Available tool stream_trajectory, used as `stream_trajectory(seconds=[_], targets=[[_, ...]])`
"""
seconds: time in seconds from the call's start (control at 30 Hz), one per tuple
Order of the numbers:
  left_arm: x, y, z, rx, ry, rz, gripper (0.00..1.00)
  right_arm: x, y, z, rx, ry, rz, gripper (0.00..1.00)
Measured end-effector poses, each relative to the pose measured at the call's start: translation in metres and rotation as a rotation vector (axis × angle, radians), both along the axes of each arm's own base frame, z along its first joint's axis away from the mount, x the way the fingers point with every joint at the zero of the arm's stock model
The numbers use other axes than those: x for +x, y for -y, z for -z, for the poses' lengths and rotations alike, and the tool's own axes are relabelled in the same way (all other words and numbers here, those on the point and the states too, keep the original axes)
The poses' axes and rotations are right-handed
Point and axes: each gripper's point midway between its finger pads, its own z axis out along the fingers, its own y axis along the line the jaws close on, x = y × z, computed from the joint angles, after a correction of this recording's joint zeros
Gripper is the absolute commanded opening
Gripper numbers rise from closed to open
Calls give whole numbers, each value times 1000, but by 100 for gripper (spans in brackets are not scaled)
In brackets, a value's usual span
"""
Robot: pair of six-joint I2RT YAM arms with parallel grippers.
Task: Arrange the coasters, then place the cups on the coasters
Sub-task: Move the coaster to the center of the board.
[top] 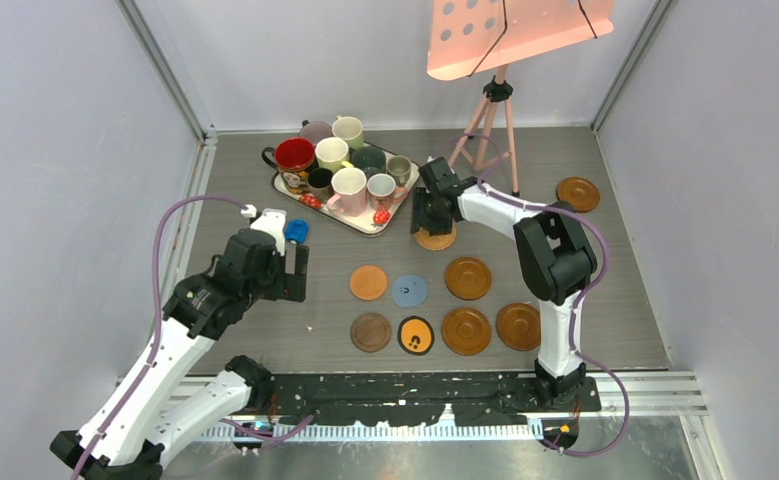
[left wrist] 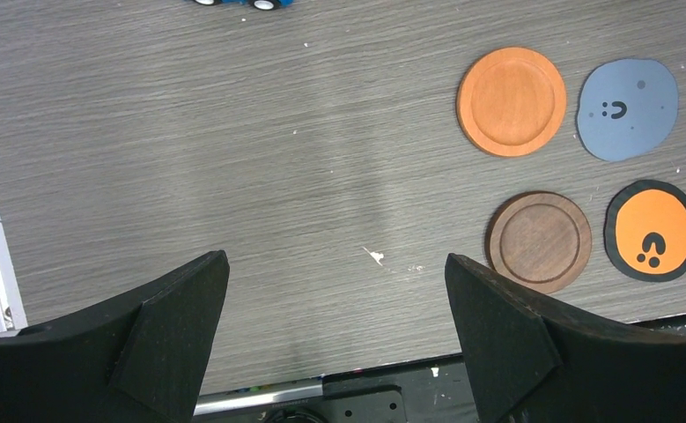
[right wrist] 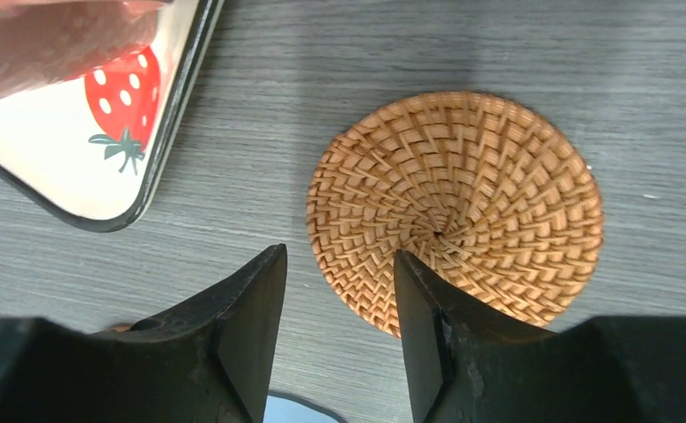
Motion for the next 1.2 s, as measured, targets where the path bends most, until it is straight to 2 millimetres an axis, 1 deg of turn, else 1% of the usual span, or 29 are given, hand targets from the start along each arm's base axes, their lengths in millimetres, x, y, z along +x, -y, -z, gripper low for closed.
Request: stream_trajectory(seconds=[0.13,0.27,0.33,0.4,0.5,0.57,0.63,0.77,0.87,0.97,1.03,1.07,1.1,1.2], targets=[[-1,2,1,-7,-5,9,97,2,8,-4,-47,1,15,58],[-1,2,1,-7,-5,9,97,3,19,-14,-88,12,44,58],[-2,2,2,-7,-5,9,97,3,26,-23,-96,20,65,57],[-2,1,1,-10,-1,9,97,3,36,-37,-95,44,93,55],[-3,1,0,-13,4,9,97,2,59,-55,-87,74,148,53],[-3,1,-1,-15,7,9,97,4,86,-64,-86,87,208,51],[-3,1,-2,-17,11,10,97,6,118,-69,-91,93,282,49],[-4,1,-4,-25,24,12,97,11,195,-71,-133,99,463,46],[-5,1,-5,-28,27,13,97,18,244,-74,-157,115,574,45],[-5,0,-5,-30,30,13,97,23,285,-77,-169,137,665,44],[-5,1,-6,-31,31,14,97,27,308,-79,-176,146,715,44],[-6,1,-6,-33,32,15,97,30,317,-79,-179,152,733,44],[-6,1,-6,-34,33,16,97,35,330,-79,-184,158,760,44],[-8,0,-6,-37,39,18,97,46,354,-75,-200,163,805,44]])
